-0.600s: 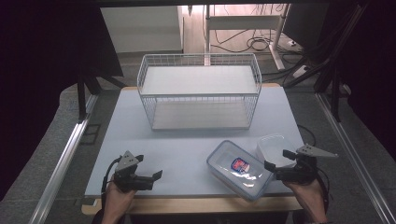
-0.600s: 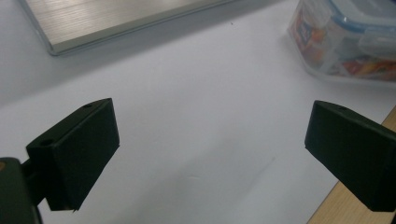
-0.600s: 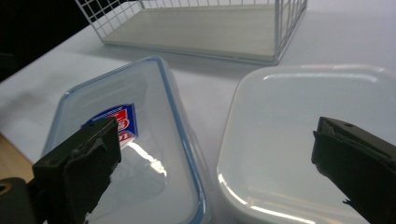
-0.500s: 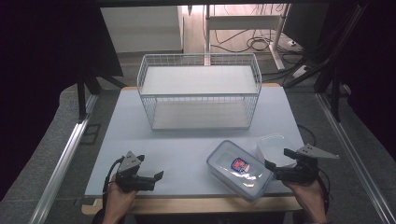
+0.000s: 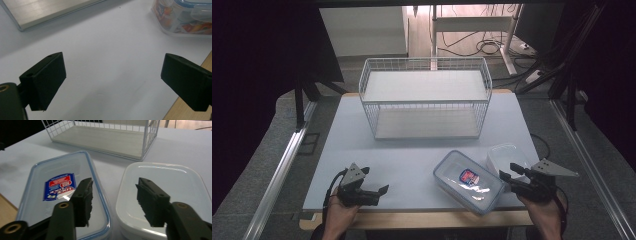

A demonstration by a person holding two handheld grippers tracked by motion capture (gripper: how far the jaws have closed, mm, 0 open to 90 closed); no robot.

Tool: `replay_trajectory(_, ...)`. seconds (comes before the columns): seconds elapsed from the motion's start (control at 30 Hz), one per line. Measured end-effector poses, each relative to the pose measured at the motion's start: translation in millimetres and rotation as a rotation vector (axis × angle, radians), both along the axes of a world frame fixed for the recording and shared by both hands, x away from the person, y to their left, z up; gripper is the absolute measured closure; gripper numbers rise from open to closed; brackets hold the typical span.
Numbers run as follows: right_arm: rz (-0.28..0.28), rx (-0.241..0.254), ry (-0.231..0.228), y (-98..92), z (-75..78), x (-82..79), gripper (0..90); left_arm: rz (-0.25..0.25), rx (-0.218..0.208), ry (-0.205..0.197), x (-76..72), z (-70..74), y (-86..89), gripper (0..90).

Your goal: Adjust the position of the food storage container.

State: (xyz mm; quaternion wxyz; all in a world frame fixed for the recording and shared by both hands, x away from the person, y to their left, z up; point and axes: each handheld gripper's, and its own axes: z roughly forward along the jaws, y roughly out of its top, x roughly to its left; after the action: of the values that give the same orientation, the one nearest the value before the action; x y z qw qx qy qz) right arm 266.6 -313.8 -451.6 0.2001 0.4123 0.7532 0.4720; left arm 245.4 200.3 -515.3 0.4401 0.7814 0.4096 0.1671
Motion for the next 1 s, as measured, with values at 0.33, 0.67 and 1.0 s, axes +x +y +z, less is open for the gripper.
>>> replay_trajectory(0.33,0.005,-0.048,0.05,-8.4,2.0,-17.3,86.7,-0.009,-0.016,0.019,0.7,3.7,-9.7,13.5)
replay_trajectory(0.67,-0.017,-0.074,0.156,-13.5,-15.6,-26.8,89.8,-0.084,0.037,-0.005,3.0,5.8,-24.7,45.5)
replay_trajectory(1.0,-0.022,-0.135,0.223,0.6,-27.4,-22.4,89.8,-0.06,0.033,0.004,4.8,2.0,-22.3,39.4)
